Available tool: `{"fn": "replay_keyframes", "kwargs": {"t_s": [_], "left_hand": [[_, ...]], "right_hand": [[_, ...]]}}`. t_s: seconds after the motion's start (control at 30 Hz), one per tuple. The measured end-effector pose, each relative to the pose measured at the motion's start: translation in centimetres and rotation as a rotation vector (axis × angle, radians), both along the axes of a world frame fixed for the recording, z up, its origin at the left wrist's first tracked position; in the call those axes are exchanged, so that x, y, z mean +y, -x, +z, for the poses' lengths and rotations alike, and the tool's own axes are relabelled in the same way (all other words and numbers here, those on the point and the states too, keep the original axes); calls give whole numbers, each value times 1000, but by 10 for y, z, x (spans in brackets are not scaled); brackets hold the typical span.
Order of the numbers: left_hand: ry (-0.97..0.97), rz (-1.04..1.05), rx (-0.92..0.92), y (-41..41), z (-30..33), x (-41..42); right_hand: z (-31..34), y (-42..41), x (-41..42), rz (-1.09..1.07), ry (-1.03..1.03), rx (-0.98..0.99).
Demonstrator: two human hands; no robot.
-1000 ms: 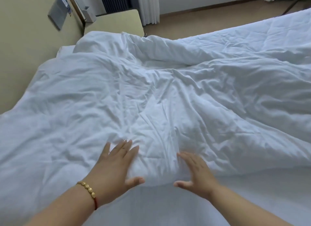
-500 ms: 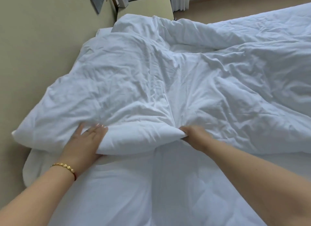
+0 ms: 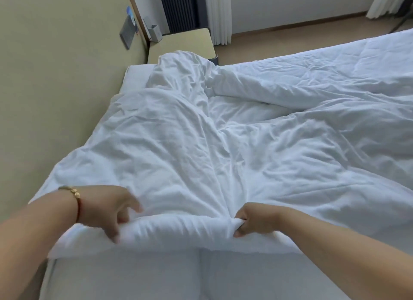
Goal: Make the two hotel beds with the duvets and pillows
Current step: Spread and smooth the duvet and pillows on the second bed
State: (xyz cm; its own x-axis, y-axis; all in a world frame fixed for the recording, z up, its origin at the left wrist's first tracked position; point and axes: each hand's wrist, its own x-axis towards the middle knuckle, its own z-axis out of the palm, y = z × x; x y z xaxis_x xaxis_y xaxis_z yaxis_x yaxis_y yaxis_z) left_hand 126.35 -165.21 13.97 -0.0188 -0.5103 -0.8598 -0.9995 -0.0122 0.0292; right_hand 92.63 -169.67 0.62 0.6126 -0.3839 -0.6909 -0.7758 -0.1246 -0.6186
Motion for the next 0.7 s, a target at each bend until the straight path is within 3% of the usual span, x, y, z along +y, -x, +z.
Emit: {"fn": "replay_keyframes", "kwargs": {"t_s": [0.07,0.17,0.27,0.4,0.53,0.7], "left_hand": [[20,169,259,35,-3,-26],[346,310,457,97,-34,-61],[552,253,391,147,-85,-75],[552,163,265,200,-145,-73],[541,219,318,254,-166,-65],[530,307,417,325,-170,-62]], "right_hand": [[-5,6,-7,-28,-2,-8],[-12,25,-27,-343,171,-56],[-26,54,-44,-570,376,20],[-64,117,-55,-610,481,206],[-96,186,-42,-585,406,352],[-102,249,-42,-743,403,264]]}}
